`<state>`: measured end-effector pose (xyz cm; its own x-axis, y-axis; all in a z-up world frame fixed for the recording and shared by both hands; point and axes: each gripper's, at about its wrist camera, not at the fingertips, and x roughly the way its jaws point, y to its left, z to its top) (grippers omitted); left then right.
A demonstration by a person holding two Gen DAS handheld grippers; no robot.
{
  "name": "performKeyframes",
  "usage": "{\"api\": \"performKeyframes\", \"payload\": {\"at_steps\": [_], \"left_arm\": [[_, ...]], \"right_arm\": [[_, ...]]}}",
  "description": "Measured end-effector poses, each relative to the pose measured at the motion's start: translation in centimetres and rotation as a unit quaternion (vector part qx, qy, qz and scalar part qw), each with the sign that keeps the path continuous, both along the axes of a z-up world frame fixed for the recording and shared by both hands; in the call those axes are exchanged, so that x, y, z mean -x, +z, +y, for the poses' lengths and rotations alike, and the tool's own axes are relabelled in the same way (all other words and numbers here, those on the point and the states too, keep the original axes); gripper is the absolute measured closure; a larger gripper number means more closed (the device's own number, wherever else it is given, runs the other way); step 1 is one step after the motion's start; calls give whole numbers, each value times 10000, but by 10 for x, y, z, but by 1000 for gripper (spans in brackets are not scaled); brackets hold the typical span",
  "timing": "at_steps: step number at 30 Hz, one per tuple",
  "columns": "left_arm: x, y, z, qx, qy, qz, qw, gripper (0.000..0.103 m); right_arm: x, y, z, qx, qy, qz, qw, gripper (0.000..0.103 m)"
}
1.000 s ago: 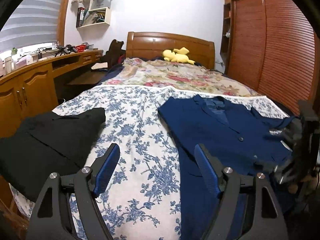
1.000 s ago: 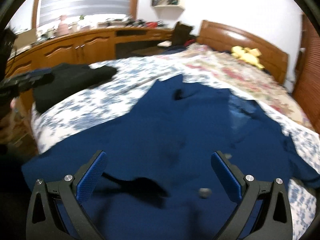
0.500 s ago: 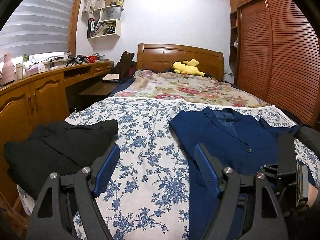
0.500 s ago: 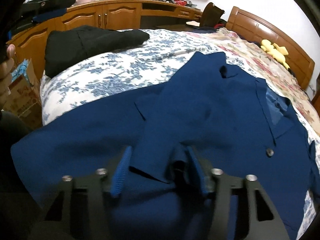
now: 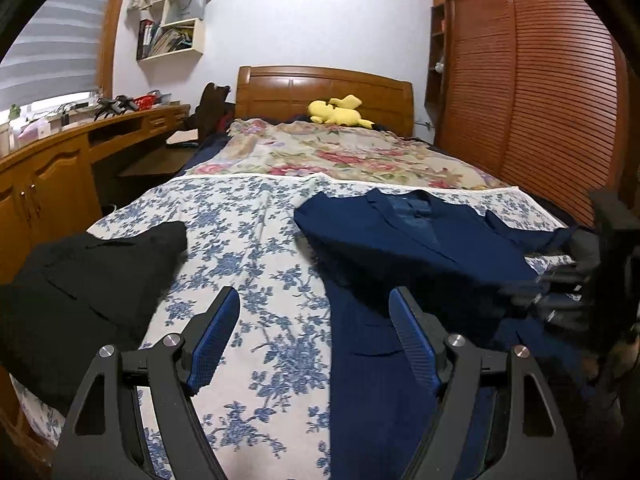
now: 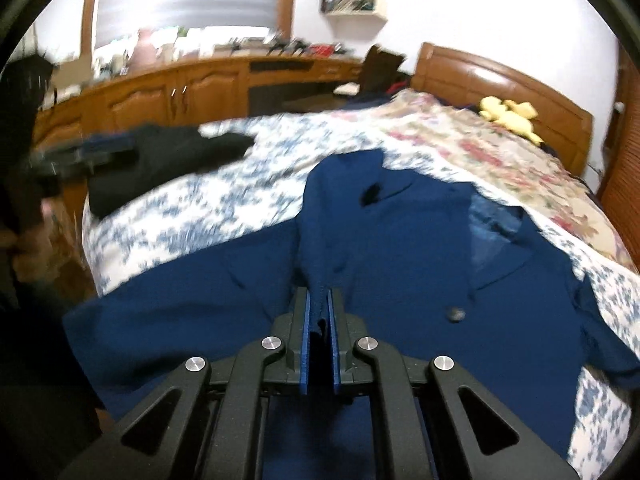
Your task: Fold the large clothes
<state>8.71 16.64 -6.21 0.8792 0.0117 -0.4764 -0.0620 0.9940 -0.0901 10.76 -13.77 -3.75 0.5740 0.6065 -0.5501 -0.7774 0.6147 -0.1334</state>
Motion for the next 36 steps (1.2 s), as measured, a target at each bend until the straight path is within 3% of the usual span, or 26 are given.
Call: {"api": "performKeyframes", "payload": {"at_steps": [9,16,26,31,36], "left_arm": [[-6,5,-25,-55,-292,-40,9996,25],[-16,7,-44,4,-493,-15,9988,25],[-28,8,-69,-9,-723,35,9974,25],[-32,8,-82,-15,-804,103,9967,25],[-33,10,-94,-46,-890,122,9959,25]], "right_arm": [[23,43,-79,-633,-693,-409,9947,96],[43,51,-122,-994,-1126,-381,9879,96],[47,-12,-132,-501,-1865,398,9804,96],[44,-30,-130,-135,-2346,286,9716,96],[42,-26,-128,-234,-2453,257,9688,92]]}}
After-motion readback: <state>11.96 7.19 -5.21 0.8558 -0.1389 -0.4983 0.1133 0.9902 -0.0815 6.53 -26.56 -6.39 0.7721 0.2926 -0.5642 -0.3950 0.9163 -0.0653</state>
